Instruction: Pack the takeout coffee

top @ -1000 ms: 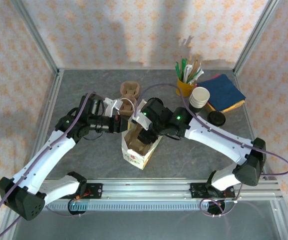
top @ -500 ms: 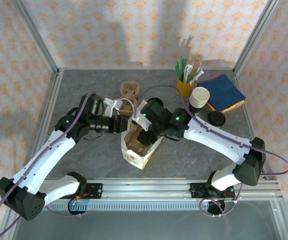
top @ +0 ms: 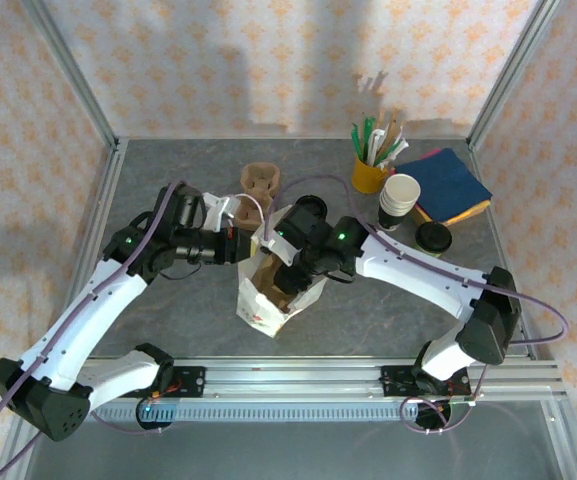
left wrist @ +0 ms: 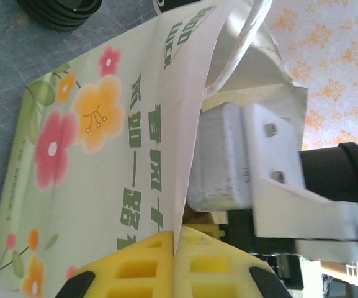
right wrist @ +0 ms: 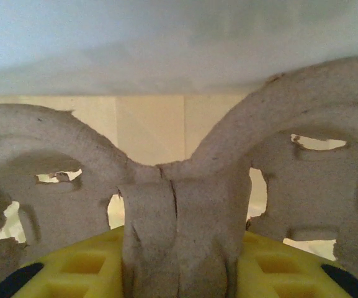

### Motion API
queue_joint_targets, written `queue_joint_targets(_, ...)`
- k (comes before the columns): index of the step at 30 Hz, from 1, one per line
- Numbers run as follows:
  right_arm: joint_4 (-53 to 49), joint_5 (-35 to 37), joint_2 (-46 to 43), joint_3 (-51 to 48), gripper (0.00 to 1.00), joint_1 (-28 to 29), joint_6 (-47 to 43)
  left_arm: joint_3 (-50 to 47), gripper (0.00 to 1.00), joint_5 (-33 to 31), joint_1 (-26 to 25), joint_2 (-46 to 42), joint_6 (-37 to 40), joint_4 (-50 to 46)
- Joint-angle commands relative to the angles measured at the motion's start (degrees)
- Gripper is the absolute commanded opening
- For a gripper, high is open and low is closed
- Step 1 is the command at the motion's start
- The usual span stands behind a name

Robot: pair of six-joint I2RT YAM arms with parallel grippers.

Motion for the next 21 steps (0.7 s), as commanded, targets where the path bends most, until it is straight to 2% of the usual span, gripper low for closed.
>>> queue_joint_targets(1, -3.79, -0.46, 0.65, -0.67, 0.37, 0.51, 0.87, 3.09, 0.00, -2.47, 0.26, -0.23, -0.44, 0.81)
queue_joint_targets(13, 0.87, -3.26, 1.19, -1.54, 0.39, 0.54, 3.51, -0.09, 0.00, -2.14, 0.26, -0.86, -1.89, 2.74)
queue_joint_targets(21, 5.32, -1.78, 1.75, -2.17, 0.39, 0.52, 2.44, -0.72, 0.00, -3.16, 0.26, -0.61, -3.02, 2.99)
